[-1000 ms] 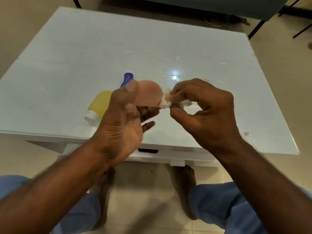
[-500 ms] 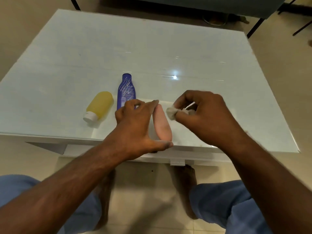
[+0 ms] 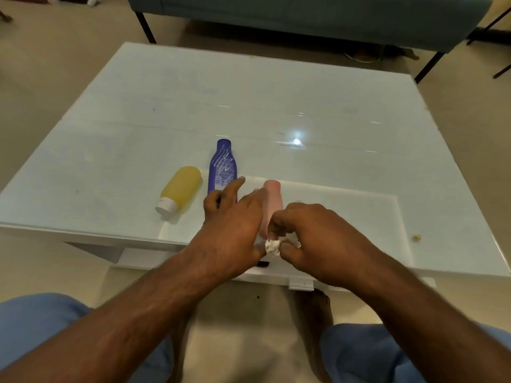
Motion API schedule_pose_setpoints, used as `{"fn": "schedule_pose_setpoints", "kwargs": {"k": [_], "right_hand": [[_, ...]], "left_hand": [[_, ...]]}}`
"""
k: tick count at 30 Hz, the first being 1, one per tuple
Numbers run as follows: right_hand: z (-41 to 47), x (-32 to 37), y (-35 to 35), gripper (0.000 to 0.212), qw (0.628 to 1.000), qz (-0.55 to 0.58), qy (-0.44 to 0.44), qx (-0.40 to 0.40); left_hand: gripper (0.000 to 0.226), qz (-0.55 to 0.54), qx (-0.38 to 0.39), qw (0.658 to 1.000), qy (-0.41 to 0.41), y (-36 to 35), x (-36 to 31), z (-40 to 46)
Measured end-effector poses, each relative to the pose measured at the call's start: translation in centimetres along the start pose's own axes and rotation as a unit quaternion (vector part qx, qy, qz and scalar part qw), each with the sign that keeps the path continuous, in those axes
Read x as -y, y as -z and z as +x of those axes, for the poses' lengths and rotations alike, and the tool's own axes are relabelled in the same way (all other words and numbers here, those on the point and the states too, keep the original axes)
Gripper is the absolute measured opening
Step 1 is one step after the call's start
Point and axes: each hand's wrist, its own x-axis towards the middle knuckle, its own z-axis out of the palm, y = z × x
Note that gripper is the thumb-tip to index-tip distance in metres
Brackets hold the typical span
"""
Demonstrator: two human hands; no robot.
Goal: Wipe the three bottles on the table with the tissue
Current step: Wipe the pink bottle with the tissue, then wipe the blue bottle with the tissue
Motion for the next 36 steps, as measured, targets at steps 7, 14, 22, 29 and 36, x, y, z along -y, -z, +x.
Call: {"fn": "schedule_pose_setpoints", "kwargs": {"k": [7, 14, 22, 29, 36], "right_hand": [[0.7, 0.3, -0.2, 0.036, 0.998, -0.054, -0.020, -0.027], [1.2, 0.9, -0.2, 0.053, 0.994, -0.101, -0.025, -0.017], [1.8, -0.7, -1.0, 0.052, 0.991, -0.098, -0.069, -0.058], [1.4, -0.6, -0.3, 0.049, 0.994, -0.052, -0.066, -0.067], [1.2, 0.3, 0.3, 0.041, 0.992, 0.025, -0.059, -0.112]], "left_hand": [[0.075, -0.008, -0.095, 0.994, 0.061, 2.1, 2.1, 0.4], [0.079, 0.075, -0.042, 0.992, 0.087, 1.0, 3.3, 0.7], [0.072, 0.075, -0.055, 0.993, 0.073, 1.6, 3.0, 0.1], [0.058, 0.040, -0.047, 0.996, 0.059, 2.8, 2.5, -1.0], [0.091, -0.035, -0.062, 0.988, 0.135, 2.3, 3.2, -0.2]]}}
